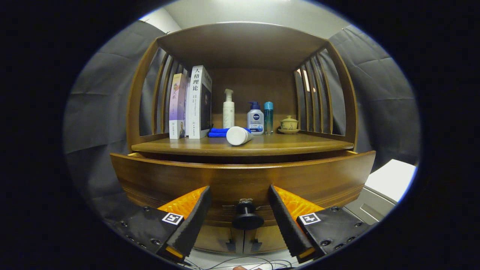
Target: Pull open the drawer, take out the items inside it, and place them on the countertop above the cabinet.
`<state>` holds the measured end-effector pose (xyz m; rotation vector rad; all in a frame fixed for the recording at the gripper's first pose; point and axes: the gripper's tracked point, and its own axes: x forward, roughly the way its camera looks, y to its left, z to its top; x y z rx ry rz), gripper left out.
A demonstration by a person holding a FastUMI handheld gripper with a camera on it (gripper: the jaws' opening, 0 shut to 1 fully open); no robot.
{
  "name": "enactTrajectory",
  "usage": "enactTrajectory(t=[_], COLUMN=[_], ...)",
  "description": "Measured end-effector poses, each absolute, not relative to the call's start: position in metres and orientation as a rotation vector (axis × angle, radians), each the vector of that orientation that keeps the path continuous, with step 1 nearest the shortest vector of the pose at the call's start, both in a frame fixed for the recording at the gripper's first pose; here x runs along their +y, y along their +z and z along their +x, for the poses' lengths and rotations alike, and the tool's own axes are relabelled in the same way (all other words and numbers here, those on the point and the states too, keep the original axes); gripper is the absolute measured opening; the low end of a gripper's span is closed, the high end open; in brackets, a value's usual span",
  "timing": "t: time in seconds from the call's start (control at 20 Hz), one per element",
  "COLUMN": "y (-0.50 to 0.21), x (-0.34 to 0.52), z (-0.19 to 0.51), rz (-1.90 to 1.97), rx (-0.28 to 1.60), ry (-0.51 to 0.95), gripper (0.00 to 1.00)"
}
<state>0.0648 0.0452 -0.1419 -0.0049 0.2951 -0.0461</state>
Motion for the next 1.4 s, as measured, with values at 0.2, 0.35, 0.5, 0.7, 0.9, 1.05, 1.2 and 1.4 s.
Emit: enactTrajectory(t=[0.2, 0.35, 0.5, 0.7, 0.9, 1.05, 1.2, 1.4], y=[-0.146, -0.152, -0.152, -0.158, -0.161, -0.13, -0.093, -0.04], x=[0.043, 0.043, 0.042, 0.043, 0.041, 0.031, 0.033, 0.032], z=[0.094, 0.111, 0.111, 0.108, 0.095, 0.078, 0.061, 0.032], rz=[0.001, 0.033, -0.003, -0.046, -0.051, -0.037, -0.033, -0.111], rx=[0.317, 0.354, 0.321, 0.339, 0.395, 0.363, 0.319, 0.233], ry=[-0.04, -0.032, -0.031, -0.028, -0.011, -0.033, -0.013, 0.017], gripper=[0.97, 0.97, 0.98, 0.98, 0.98, 0.98, 0.97, 0.97])
